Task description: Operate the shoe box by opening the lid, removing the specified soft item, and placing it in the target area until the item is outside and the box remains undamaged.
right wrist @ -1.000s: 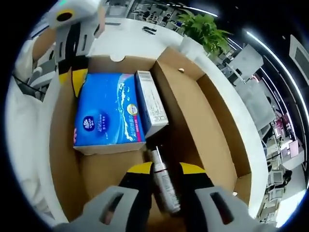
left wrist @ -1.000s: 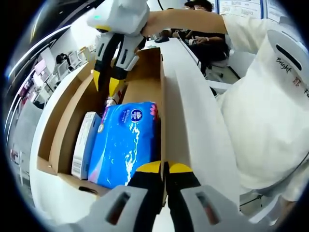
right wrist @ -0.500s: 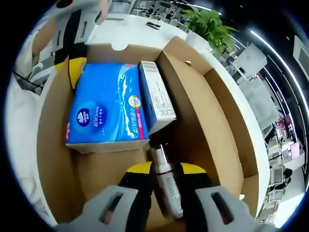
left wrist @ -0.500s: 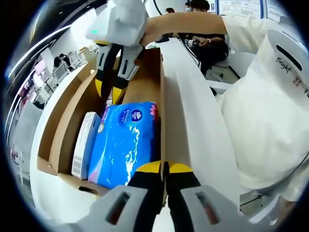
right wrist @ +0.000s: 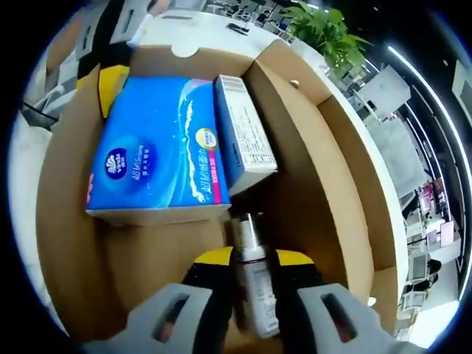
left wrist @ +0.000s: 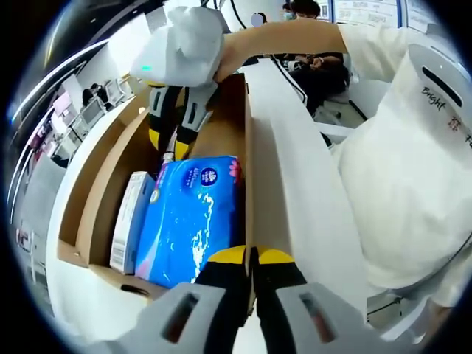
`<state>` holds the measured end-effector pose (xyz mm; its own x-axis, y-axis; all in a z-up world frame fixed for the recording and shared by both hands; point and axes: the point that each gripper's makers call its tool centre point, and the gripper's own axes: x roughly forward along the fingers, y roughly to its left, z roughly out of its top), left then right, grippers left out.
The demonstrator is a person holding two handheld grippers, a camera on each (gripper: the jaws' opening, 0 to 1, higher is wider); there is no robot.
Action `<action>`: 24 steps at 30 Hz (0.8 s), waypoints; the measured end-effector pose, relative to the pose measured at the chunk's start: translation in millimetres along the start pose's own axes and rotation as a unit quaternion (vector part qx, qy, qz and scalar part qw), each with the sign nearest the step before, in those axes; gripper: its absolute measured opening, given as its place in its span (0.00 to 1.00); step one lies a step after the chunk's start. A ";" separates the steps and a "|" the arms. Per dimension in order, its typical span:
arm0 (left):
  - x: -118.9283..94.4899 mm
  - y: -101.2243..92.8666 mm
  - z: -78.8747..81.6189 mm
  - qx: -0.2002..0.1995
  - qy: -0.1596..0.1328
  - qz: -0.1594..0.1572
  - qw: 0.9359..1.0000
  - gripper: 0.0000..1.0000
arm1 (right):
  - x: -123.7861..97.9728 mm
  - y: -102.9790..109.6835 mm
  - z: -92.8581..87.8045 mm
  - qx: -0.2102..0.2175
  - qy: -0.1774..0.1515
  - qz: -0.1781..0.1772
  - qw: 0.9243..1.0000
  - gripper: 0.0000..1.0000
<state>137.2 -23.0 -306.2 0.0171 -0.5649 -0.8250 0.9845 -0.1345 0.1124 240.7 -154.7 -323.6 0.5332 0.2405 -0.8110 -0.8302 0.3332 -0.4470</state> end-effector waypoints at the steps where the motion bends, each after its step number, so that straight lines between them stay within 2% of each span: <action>1: 0.1 -0.1 0.0 0.000 0.001 0.000 1.000 0.02 | -2.2 2.4 -1.0 0.001 0.004 0.004 1.000 0.18; 5: 0.1 -0.4 -0.1 -0.001 0.002 -0.002 1.000 0.01 | -10.3 10.5 -7.9 0.005 0.033 0.040 0.999 0.18; 8: 0.2 -0.1 -0.1 -0.001 0.001 -0.001 1.000 0.02 | -16.3 14.1 -17.7 0.035 0.071 0.077 0.994 0.18; 10: 0.3 0.0 -0.1 -0.001 0.001 -0.001 1.000 0.02 | -19.7 17.3 -19.8 0.055 0.079 0.098 0.991 0.18; 11: 0.3 0.1 -0.1 -0.001 0.001 -0.001 1.000 0.02 | -20.1 19.3 -17.4 0.071 0.073 0.106 0.989 0.18; 14: 0.4 0.2 -0.2 -0.002 0.002 -0.002 1.000 0.01 | -18.7 18.3 -9.5 0.096 0.058 0.129 0.985 0.35; 17: 0.4 0.2 -0.2 -0.002 0.002 -0.003 1.000 0.01 | -19.4 18.3 -1.1 0.077 0.040 0.127 0.988 0.27; 18: 0.4 0.2 -0.2 -0.002 0.002 -0.003 1.000 0.01 | -19.2 18.5 0.6 0.063 0.036 0.129 0.989 0.27; 19: 0.5 0.1 -0.3 -0.002 0.003 -0.003 1.000 0.01 | -19.2 19.7 0.9 0.063 0.044 0.130 0.989 0.28; 20: 0.5 0.2 -0.4 -0.002 0.003 -0.003 1.000 0.01 | -16.6 21.1 3.8 0.044 0.051 0.139 0.988 0.25; 22: 0.5 0.4 -0.5 -0.002 0.002 -0.002 1.000 0.01 | -14.8 29.4 1.1 0.040 0.075 0.166 0.982 0.20; 23: 0.4 0.6 -0.5 -0.001 0.002 -0.002 1.000 0.01 | -11.1 24.5 3.2 0.028 0.075 0.152 0.985 0.23; 24: 0.4 0.5 -0.5 -0.002 0.002 -0.002 1.000 0.01 | -10.2 24.1 1.7 0.028 0.084 0.153 0.984 0.22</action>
<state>137.8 -22.9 -306.7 0.0132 -0.5618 -0.8272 0.9852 -0.1341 0.1069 215.6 -147.6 -325.5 0.2210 0.1840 -0.9578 -0.9349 0.3197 -0.1543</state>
